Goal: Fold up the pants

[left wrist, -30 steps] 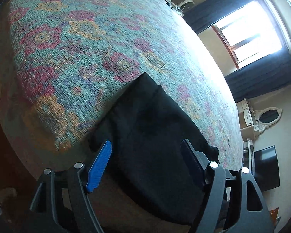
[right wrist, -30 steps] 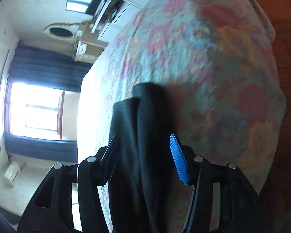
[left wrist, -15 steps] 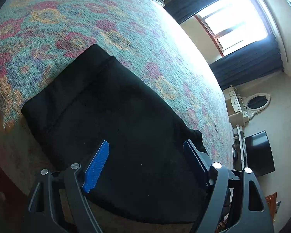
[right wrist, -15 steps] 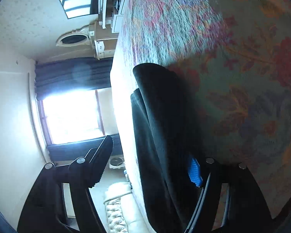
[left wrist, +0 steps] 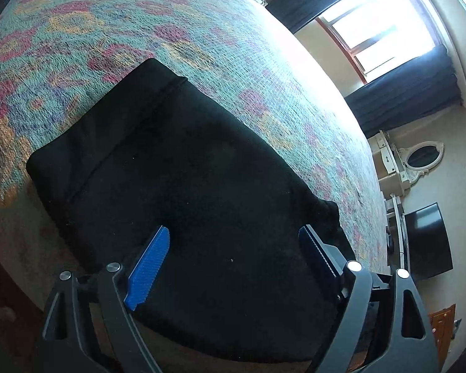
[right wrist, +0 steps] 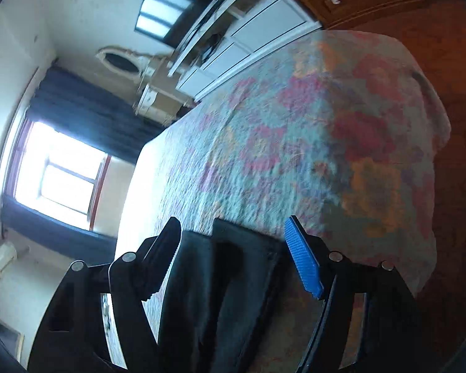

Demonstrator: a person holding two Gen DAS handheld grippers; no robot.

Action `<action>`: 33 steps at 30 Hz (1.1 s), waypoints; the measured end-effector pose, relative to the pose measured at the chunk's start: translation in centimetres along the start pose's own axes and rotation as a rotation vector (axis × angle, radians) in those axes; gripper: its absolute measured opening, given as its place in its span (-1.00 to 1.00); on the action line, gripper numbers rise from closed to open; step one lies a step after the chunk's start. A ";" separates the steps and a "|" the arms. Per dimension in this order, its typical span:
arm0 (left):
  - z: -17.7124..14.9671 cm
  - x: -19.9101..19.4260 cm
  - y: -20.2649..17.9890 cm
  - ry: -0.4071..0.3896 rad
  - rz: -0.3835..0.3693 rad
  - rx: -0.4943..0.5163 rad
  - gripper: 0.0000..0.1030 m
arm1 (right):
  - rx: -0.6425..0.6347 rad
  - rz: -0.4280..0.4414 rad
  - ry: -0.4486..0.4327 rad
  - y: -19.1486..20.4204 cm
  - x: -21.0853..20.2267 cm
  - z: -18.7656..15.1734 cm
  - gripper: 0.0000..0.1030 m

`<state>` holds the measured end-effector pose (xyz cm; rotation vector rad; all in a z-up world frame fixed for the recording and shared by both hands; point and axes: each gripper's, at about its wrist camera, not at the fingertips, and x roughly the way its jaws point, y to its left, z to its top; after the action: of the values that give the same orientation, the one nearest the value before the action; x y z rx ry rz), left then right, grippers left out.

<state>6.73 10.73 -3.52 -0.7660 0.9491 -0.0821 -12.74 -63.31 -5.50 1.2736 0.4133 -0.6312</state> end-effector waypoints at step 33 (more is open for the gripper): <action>0.0 0.4 0.5 0.019 -0.021 -0.017 0.67 | 0.041 -0.015 0.212 -2.6 5.9 -2.3 -0.90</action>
<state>6.87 10.90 -4.10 -0.7923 0.9605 -0.0998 -9.73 -62.70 -11.65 1.3827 0.5874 -0.5210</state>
